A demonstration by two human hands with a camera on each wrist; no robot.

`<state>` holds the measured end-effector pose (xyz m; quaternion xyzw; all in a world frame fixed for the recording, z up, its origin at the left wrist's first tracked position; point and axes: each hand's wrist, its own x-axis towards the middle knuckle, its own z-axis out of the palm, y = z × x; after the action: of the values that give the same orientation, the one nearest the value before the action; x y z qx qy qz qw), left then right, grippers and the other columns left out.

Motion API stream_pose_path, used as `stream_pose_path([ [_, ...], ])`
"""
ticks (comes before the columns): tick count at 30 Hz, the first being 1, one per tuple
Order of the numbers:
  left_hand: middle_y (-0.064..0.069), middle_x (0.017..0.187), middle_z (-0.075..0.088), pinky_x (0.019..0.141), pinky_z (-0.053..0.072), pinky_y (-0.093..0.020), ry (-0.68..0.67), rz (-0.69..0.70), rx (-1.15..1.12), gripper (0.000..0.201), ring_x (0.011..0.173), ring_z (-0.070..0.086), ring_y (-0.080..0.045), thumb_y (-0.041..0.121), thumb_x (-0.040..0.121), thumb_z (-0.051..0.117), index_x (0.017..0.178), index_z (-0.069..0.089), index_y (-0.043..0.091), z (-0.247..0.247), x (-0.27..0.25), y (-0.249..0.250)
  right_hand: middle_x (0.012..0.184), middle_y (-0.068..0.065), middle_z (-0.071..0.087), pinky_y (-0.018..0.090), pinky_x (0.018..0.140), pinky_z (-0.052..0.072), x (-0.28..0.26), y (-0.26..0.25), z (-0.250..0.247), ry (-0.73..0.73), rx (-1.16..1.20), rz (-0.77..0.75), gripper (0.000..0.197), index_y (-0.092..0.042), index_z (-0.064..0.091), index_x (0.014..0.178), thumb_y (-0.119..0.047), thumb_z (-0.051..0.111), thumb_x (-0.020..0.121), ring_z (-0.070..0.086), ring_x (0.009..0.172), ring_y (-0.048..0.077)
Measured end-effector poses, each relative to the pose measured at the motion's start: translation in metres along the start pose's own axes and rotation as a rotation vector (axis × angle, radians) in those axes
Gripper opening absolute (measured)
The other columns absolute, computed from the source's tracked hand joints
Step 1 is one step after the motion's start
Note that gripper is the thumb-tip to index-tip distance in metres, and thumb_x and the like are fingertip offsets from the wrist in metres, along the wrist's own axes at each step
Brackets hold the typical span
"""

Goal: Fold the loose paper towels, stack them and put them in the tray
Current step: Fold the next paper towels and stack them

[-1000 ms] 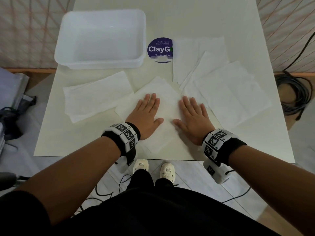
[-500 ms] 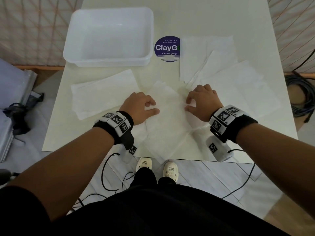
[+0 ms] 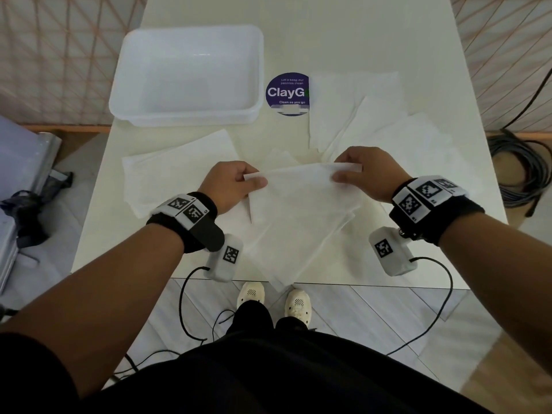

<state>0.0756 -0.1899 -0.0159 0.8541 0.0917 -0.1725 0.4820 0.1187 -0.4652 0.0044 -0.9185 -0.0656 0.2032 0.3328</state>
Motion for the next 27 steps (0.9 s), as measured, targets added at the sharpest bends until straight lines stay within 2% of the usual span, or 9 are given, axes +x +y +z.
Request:
stream_pose_path([
  [2,-0.012,0.093,0.073,0.087,0.055,-0.042,-0.001,-0.017,-0.028,0.018,0.089,0.068,-0.030,0.029,0.084,0.072,0.091,0.070,0.013,-0.001,0.001,-0.001,0.082,0.001,0.061,0.025,0.063,0.040,-0.001,0.003,0.000,0.000,-0.017,0.025,0.012,-0.018,0.064,0.090,-0.025,0.070,0.081,0.055,0.080,0.020],
  [5,-0.011,0.091,0.074,0.087,0.055,-0.041,-0.016,-0.045,-0.049,0.014,0.087,0.069,-0.029,0.029,0.083,0.073,0.087,0.071,0.016,-0.001,0.004,-0.004,0.086,0.007,0.065,0.030,0.071,0.043,0.000,0.008,0.002,-0.008,-0.006,0.058,0.013,-0.020,0.064,0.089,-0.025,0.072,0.080,0.058,0.083,0.024],
  [10,-0.008,0.087,0.074,0.074,0.056,-0.025,-0.018,-0.056,-0.075,0.014,0.075,0.069,-0.018,0.025,0.082,0.074,0.088,0.070,0.012,0.001,0.006,-0.007,0.092,0.012,0.067,0.034,0.077,0.046,0.002,0.010,0.006,-0.009,0.001,0.088,0.019,-0.016,0.066,0.093,-0.025,0.074,0.078,0.060,0.087,0.027],
  [13,-0.001,0.080,0.071,0.061,0.049,-0.015,0.017,-0.042,0.016,0.019,0.062,0.063,-0.006,0.028,0.082,0.074,0.089,0.070,0.012,0.003,0.009,-0.009,0.083,0.005,0.062,0.026,0.065,0.043,0.003,0.010,0.008,-0.018,-0.021,0.104,0.023,-0.013,0.065,0.097,-0.024,0.074,0.079,0.056,0.081,0.023],
  [16,0.006,0.071,0.061,0.058,0.039,-0.016,0.045,0.026,0.297,0.021,0.064,0.054,-0.007,0.037,0.083,0.071,0.086,0.065,0.017,0.006,0.012,-0.008,0.073,-0.003,0.052,0.021,0.056,0.036,0.003,0.009,0.010,-0.002,-0.078,0.123,0.022,-0.015,0.062,0.095,-0.026,0.074,0.079,0.051,0.079,0.019],
  [18,0.006,0.068,0.055,0.057,0.036,-0.018,0.044,0.062,0.427,0.021,0.065,0.051,-0.012,0.039,0.085,0.068,0.086,0.060,0.019,0.009,0.014,-0.007,0.079,0.000,0.054,0.025,0.059,0.035,0.003,0.008,0.012,0.020,-0.106,0.133,0.025,-0.013,0.062,0.094,-0.026,0.074,0.078,0.051,0.080,0.019],
  [20,0.007,0.069,0.053,0.060,0.040,-0.025,0.049,0.069,0.491,0.023,0.069,0.053,-0.017,0.039,0.085,0.067,0.086,0.057,0.019,0.013,0.014,-0.007,0.086,0.001,0.055,0.026,0.062,0.036,0.004,0.010,0.016,0.040,-0.138,0.138,0.027,-0.012,0.061,0.095,-0.027,0.074,0.077,0.051,0.083,0.020],
  [23,0.004,0.080,0.057,0.067,0.046,-0.033,0.067,0.069,0.650,0.031,0.075,0.057,-0.022,0.045,0.085,0.064,0.094,0.050,0.019,0.016,0.012,-0.002,0.088,0.001,0.057,0.029,0.067,0.039,0.004,0.012,0.020,0.064,-0.188,0.165,0.031,-0.016,0.056,0.093,-0.031,0.075,0.074,0.056,0.087,0.023],
  [27,0.004,0.097,0.051,0.070,0.040,-0.033,0.162,0.189,0.740,0.038,0.090,0.050,-0.020,0.040,0.084,0.066,0.107,0.046,0.017,0.019,0.006,0.004,0.095,-0.001,0.053,0.032,0.065,0.041,-0.003,0.006,0.019,0.108,-0.363,0.180,0.053,-0.017,0.045,0.109,-0.041,0.074,0.072,0.054,0.081,0.023],
])
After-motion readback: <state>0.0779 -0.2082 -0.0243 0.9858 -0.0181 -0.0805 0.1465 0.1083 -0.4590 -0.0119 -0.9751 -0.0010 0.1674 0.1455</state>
